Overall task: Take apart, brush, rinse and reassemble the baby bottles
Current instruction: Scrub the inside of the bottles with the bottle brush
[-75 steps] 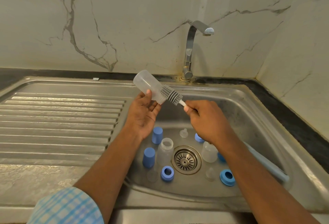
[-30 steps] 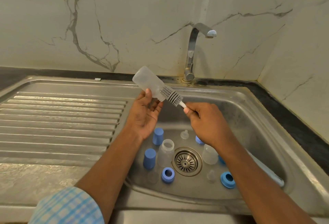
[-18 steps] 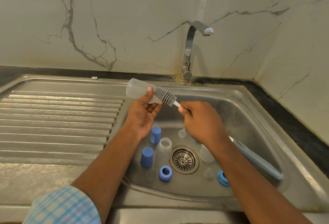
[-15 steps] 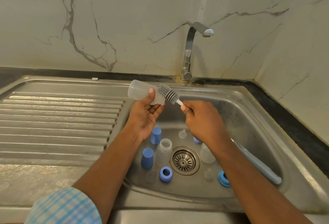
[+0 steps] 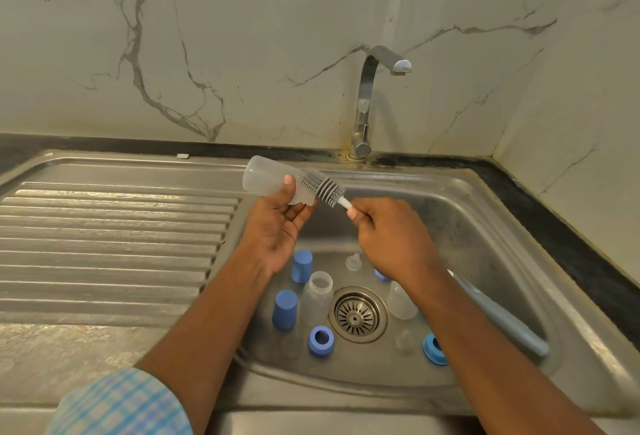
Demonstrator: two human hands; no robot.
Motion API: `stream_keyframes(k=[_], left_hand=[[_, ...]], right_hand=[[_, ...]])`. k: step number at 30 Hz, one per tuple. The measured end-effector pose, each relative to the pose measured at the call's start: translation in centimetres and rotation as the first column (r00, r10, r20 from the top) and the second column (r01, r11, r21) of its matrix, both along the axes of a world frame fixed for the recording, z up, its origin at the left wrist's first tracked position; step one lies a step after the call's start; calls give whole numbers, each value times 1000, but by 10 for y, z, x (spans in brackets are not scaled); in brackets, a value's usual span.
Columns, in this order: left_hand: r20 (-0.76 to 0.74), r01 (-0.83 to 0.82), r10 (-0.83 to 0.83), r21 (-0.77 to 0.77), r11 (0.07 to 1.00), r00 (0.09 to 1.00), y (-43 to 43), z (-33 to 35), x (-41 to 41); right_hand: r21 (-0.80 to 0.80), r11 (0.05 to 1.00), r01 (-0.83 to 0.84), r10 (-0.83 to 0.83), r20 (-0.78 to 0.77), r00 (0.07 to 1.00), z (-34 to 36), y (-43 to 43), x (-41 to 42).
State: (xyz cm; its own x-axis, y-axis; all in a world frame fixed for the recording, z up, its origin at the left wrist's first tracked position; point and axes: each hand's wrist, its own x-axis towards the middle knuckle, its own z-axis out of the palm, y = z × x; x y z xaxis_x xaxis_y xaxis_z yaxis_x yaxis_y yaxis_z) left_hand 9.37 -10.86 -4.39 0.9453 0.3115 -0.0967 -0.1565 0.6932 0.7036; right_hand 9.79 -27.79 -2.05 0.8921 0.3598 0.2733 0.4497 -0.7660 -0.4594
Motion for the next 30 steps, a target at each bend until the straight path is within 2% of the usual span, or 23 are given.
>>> stream_keyframes(k=[4,8,15,20,26,30], left_hand=[[12,52,-52,46,998,999,-4,-1,-2],[43,100,-101,37,994,994,-5,3,-5],[5,-6,6,27,1000,1000,6,-1,1],[65,102,-105,48,994,992,-3,3,-5],[40,132,-133,25,991,990,1,1,-4],[76,172,-169,-34,984,983,0,1,-4]], right_hand=[[63,996,60,-58,-22,998,-1,-2,6],[42,995,87,-84,-61,995,0,-9,8],[14,1000,-3,4,-25,1000,3,-6,2],[44,996,79,-75,-92,993,1,-12,8],[16,1000,11,-9,-147,989,3,-14,8],[-25,999,-45,40,-165,986,6,-17,6]])
